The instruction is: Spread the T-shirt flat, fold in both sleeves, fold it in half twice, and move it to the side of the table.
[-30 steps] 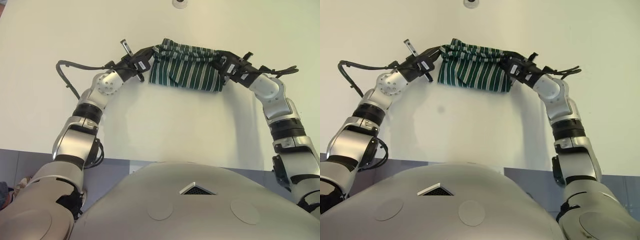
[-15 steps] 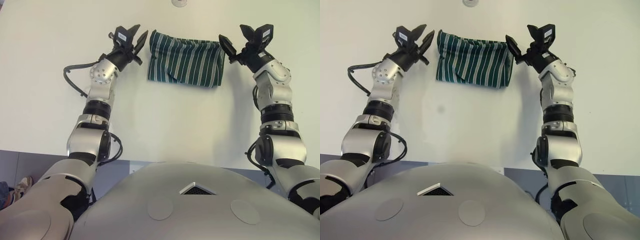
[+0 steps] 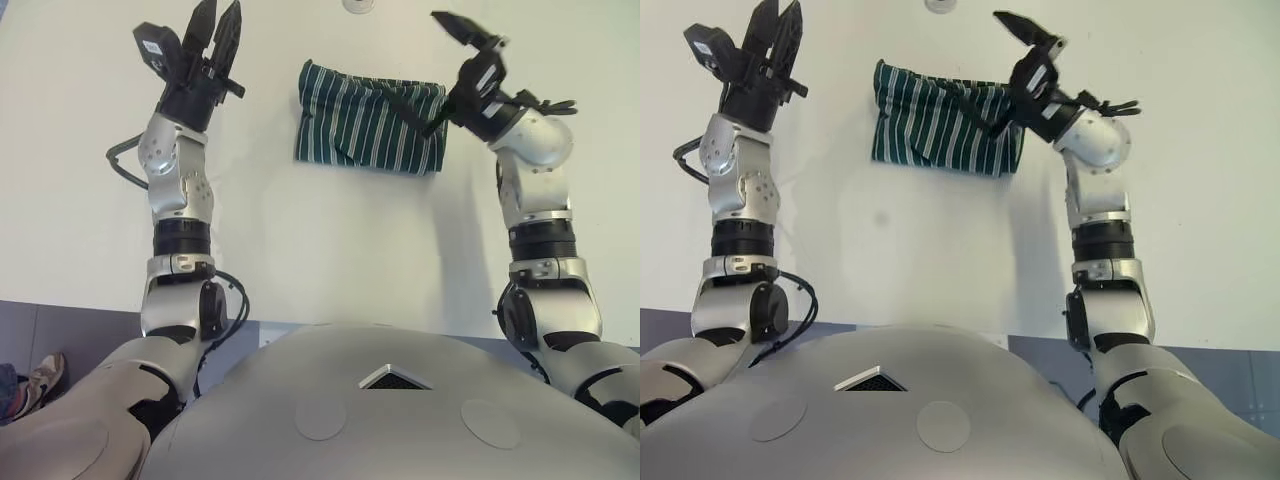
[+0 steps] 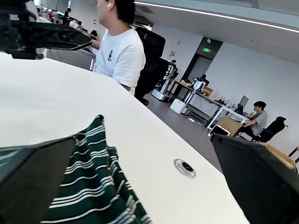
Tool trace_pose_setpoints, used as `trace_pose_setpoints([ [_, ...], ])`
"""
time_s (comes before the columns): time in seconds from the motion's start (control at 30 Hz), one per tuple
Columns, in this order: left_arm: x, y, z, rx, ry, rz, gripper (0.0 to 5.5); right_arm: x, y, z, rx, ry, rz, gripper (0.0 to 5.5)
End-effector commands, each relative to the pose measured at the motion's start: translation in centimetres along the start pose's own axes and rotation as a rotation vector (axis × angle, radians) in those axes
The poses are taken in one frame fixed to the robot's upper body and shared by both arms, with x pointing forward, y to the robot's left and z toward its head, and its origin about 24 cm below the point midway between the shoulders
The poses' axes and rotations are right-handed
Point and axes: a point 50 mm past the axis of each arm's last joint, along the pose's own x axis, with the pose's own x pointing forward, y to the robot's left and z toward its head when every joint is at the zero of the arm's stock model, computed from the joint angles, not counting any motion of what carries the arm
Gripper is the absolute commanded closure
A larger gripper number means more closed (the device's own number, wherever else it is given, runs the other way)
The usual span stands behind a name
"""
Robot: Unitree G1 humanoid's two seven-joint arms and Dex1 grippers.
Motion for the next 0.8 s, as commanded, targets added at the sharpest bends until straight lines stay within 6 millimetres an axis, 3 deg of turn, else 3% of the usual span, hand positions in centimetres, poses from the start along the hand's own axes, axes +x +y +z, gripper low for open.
trace_pose_setpoints([
  [0.03,-1.8,0.2,0.5,-0.048,-0.046,0.058,3.74,2.6,1.3,0.2,-0.09,0.015,0.066,0.11],
  [0.23,-2.3,1.2,0.0,-0.088,-0.049,0.134,3.74,5.9,3.6,-1.1,-0.065,0.06,0.099,0.11],
  [0.33,-2.5,1.4,-0.5,-0.096,-0.035,0.155,3.74,6.6,3.7,-2.2,-0.037,0.108,0.069,0.11],
  [0.57,-2.8,1.8,-1.1,-0.109,-0.021,0.181,3.74,6.2,1.8,-4.7,0.062,0.228,-0.129,0.11],
  [0.8,-3.1,1.7,-1.3,-0.113,-0.012,0.18,3.74,5.2,-0.9,-5.5,0.463,0.176,-0.316,0.11],
])
